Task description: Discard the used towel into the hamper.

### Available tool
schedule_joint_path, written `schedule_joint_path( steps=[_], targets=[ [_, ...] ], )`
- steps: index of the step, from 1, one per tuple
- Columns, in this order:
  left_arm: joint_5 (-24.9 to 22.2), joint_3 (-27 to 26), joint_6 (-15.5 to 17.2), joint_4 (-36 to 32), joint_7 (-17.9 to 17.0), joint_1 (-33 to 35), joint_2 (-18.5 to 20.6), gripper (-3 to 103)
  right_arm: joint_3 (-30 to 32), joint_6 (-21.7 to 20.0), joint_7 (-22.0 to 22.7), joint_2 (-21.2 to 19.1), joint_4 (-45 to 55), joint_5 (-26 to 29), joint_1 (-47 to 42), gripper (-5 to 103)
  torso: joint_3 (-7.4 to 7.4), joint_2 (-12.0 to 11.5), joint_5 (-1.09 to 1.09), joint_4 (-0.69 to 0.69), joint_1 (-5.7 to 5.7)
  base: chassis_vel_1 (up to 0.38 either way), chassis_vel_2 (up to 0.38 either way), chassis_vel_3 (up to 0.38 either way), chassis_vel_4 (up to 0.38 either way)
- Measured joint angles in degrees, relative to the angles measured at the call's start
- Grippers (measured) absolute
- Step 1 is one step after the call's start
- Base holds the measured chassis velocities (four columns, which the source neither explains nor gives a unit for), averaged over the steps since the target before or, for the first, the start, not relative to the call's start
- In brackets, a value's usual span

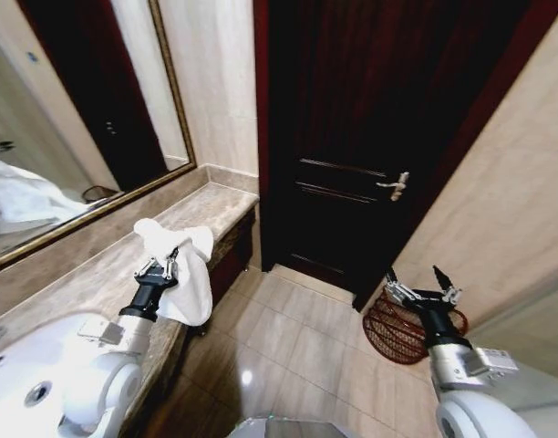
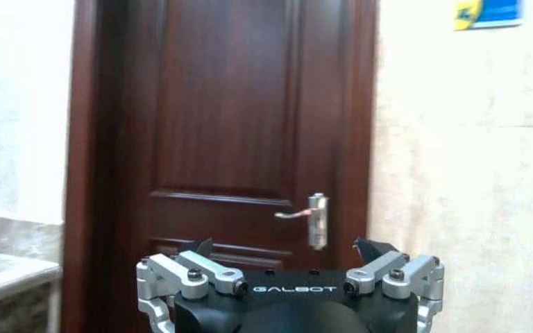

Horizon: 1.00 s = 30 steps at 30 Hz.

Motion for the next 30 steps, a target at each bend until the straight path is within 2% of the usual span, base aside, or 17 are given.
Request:
schedule_joint_path(
  steps=[30],
  targets=[
    [-1.43,0.35,-0.99,2.27,-0.17,-0.89,0.46,7,0.1,0.1,1.08,1.29,-0.16,-1.44,-1.1,100,-0.01,0.01,0.01,-0.02,-0.01,-0.116,-0.125,-0.122,-0.12]
  ],
)
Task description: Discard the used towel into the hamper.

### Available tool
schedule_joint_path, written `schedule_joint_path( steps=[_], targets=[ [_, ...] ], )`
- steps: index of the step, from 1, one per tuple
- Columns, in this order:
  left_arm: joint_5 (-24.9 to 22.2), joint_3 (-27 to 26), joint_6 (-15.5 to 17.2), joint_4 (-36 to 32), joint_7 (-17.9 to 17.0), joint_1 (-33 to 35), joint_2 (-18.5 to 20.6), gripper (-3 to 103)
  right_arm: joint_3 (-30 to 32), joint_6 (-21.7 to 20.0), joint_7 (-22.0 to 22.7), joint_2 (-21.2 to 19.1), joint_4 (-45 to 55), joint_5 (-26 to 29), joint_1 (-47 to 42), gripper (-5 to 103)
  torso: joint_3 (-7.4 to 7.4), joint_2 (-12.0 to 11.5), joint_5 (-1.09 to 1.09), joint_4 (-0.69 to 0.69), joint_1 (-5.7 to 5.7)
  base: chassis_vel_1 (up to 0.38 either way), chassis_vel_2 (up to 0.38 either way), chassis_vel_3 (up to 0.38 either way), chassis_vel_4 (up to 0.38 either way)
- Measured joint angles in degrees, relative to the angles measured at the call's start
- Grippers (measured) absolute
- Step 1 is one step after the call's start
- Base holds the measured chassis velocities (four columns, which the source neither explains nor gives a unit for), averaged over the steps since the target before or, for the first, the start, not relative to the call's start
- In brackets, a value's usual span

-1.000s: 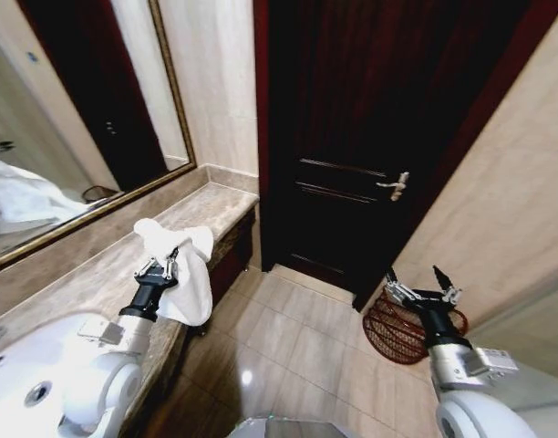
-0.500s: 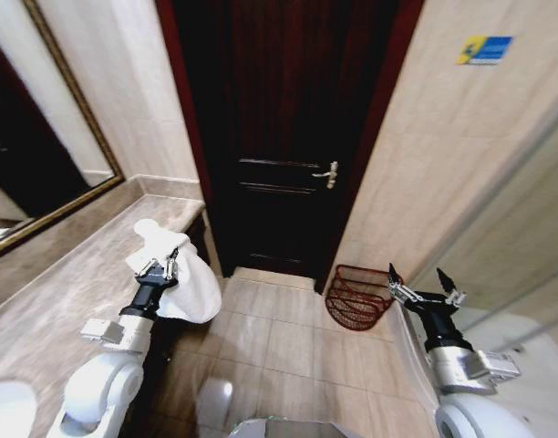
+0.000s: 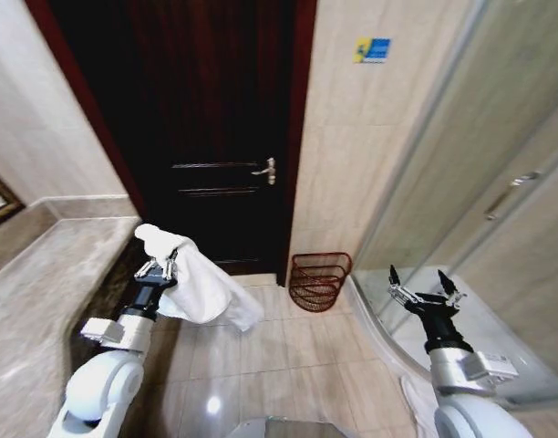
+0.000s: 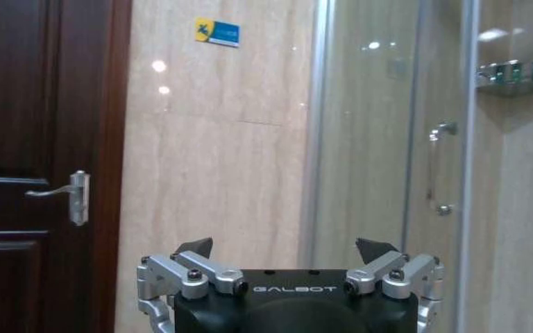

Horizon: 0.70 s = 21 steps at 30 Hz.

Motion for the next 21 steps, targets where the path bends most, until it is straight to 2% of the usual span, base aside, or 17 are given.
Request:
schedule_joint_path(
  steps=[9,21],
  targets=[
    [-0.03,-0.28,-0.61,0.02,-0.03,0.51,-0.02,7,-0.21,-0.26,0.06,-0.24,0.01,0.19,0.32,100,0.0,0.0,-0.01,0.04,0.0,-0.009,-0.012,0.005,0.003],
    [-0.05,-0.44,-1.14,-0.04,-0.14,0.92,-0.01,7,-0.32,-0.31,0.16,-0.09,0.13,0.26,0.3,100,0.0,0.0,0.01,0.02,0.0,-0.106,-0.097,0.105,0.099]
  ],
)
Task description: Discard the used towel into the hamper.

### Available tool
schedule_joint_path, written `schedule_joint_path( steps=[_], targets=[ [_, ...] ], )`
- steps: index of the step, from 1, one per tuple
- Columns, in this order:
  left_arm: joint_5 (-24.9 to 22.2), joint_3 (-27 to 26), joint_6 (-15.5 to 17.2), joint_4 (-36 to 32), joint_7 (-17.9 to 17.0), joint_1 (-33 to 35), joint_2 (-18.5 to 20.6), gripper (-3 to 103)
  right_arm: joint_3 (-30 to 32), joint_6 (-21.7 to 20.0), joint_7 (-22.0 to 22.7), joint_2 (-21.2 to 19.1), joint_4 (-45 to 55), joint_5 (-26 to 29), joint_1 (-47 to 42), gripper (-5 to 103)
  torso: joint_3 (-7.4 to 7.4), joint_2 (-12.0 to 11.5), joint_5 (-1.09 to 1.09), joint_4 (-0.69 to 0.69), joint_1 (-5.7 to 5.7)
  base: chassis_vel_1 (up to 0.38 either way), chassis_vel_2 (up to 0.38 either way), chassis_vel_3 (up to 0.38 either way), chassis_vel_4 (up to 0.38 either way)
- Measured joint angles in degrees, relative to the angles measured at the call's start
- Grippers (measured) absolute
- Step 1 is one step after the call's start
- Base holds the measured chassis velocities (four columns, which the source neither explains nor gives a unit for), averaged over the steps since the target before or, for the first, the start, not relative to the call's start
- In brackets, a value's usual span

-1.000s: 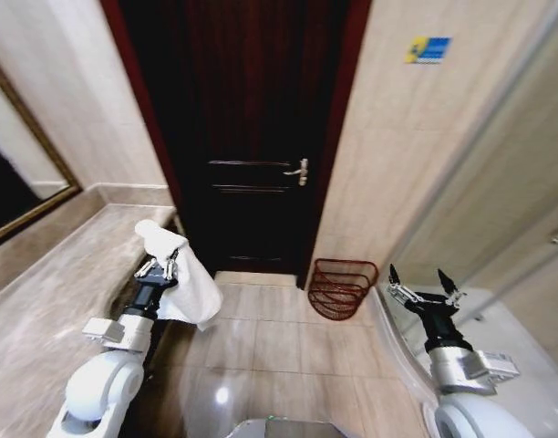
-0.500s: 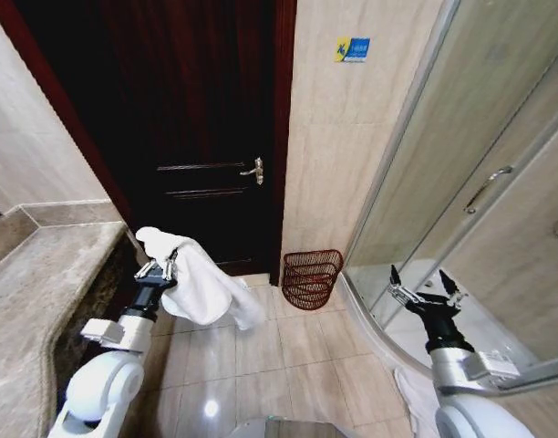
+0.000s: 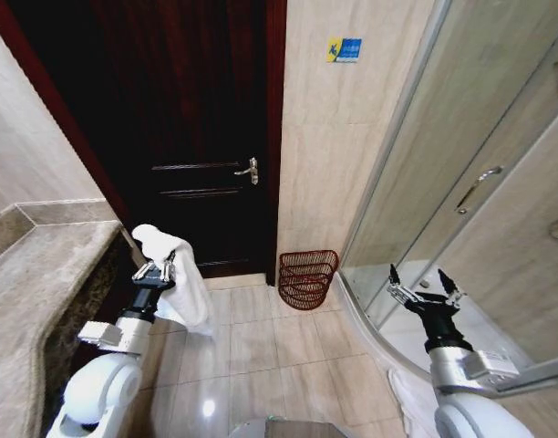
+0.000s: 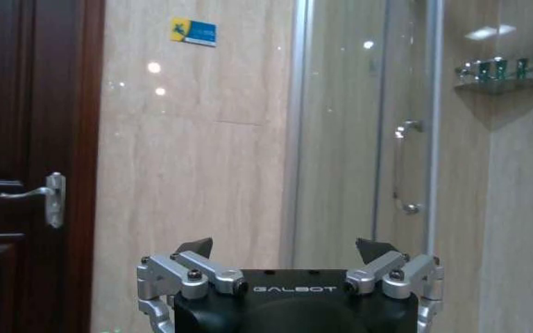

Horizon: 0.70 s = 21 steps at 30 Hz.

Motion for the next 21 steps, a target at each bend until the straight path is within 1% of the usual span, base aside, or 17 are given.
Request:
schedule_joint_path(
  steps=[8,11,13,14,17,18,20,21],
  targets=[
    [-0.06,0.32,-0.01,0.28,-0.01,-0.19,-0.18,7,0.0,0.64,0.4,0.04,-0.47,-0.02,0.02,100,0.0,0.0,0.0,0.01,0.0,-0.066,-0.076,0.066,0.068],
    [-0.43,0.82,0.45,0.46,-0.44,-0.44,-1.05,7,0.0,1.28,0.43,0.48,-0.73,-0.45,0.06,100,0.0,0.0,0.0,0.01,0.0,0.0,0.0,0.0,0.0],
    [-0.5,1.53,0.67,1.37,-0.65,-0.89,-2.88,7,-0.12,2.67,0.26,1.73,-1.21,-1.93,0.05,100,0.0,0.0,0.0,0.01,0.0,0.0,0.0,0.0,0.0],
    [-0.5,1.53,0.67,1.37,-0.65,-0.89,-2.88,7,-0.12,2.67,0.26,1.73,-1.21,-1.93,0.05,100,0.0,0.0,0.0,0.01,0.0,0.0,0.0,0.0,0.0],
    [-0.05,2.47,-0.28,3.44,0.0,-0.73,-6.08,7,-0.89,5.31,-0.99,4.87,-1.76,-4.77,-0.38,100,0.0,0.0,-0.02,0.02,0.0,0.0,0.0,0.0,0.0],
    [-0.05,2.47,-0.28,3.44,0.0,-0.73,-6.08,7,-0.89,5.31,-0.99,4.87,-1.76,-4.77,-0.38,100,0.0,0.0,-0.02,0.02,0.0,0.0,0.0,0.0,0.0],
    [0.83,3.41,-1.34,4.3,0.17,0.03,-7.69,7,-1.86,6.93,-2.3,7.29,-2.02,-6.56,-0.79,100,0.0,0.0,-0.02,0.01,0.0,0.0,0.0,0.0,0.0],
    [0.83,3.41,-1.34,4.3,0.17,0.03,-7.69,7,-1.86,6.93,-2.3,7.29,-2.02,-6.56,-0.79,100,0.0,0.0,-0.02,0.01,0.0,0.0,0.0,0.0,0.0]
  ],
)
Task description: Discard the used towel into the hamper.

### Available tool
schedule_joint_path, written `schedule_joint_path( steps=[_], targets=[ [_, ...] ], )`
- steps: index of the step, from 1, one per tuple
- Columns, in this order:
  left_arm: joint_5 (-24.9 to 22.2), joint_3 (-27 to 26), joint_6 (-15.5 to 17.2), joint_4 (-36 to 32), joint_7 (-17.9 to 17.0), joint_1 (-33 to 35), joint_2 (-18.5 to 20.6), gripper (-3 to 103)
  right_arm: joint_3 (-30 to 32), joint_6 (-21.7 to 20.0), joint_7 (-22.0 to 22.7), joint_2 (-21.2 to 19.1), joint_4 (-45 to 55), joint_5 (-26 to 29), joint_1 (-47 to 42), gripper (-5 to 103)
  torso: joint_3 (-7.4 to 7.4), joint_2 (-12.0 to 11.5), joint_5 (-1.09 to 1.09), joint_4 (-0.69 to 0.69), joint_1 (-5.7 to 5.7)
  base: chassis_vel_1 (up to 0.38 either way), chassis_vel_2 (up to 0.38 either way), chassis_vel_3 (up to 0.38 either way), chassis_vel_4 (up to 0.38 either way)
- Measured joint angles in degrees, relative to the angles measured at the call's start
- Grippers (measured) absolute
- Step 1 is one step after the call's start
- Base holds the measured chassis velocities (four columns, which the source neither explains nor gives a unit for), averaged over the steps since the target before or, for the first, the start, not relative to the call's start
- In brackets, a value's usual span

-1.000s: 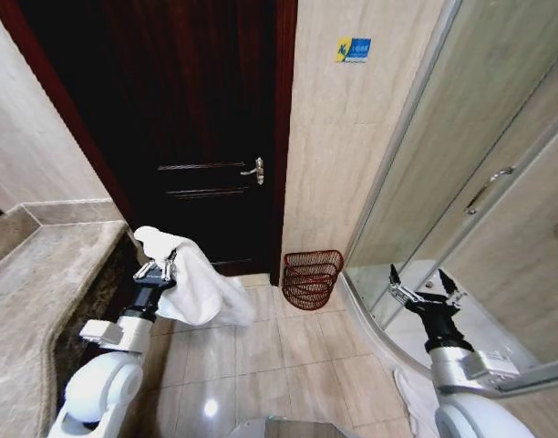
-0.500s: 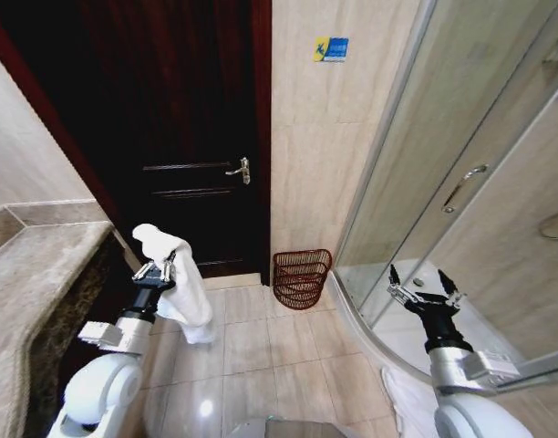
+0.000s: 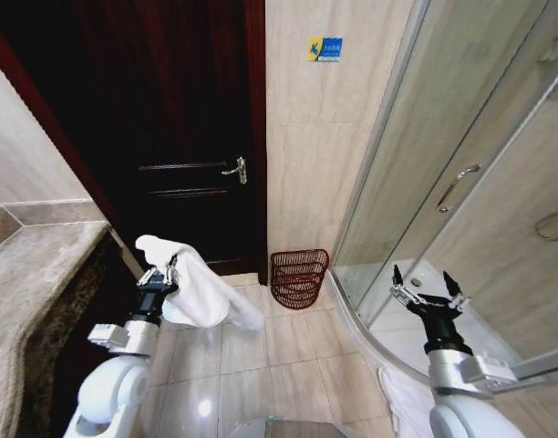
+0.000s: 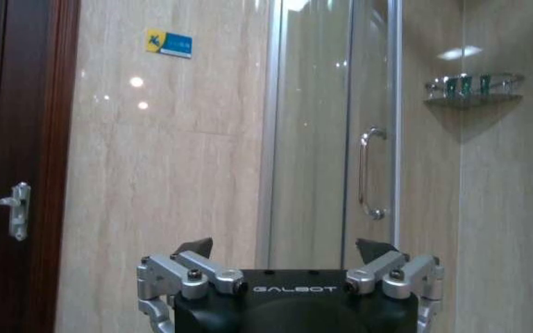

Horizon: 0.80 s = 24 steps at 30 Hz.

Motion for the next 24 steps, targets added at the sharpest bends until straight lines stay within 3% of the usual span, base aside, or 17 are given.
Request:
schedule_joint_path(
  steps=[4,13,24],
  targets=[
    [2.7,1.61,-1.68,0.66,1.02,1.65,-1.67,7,-1.69,2.59,-2.83,3.19,-0.95,-3.62,-0.48,100,0.0,0.0,0.01,0.0,0.0,0.0,0.0,0.0,0.0],
    [4.02,2.09,-2.56,1.38,1.5,2.7,-1.48,7,-2.05,4.95,-3.96,4.37,-2.42,-4.27,-1.74,100,-0.35,-0.66,0.01,0.0,-0.3,0.0,0.0,0.0,0.0],
    [4.07,1.61,-2.23,2.79,1.46,1.67,-0.23,7,-1.6,5.01,-3.86,3.96,-2.94,-3.63,-1.3,100,-2.4,-4.43,0.01,0.01,-2.03,0.0,0.0,0.0,0.0]
  ],
)
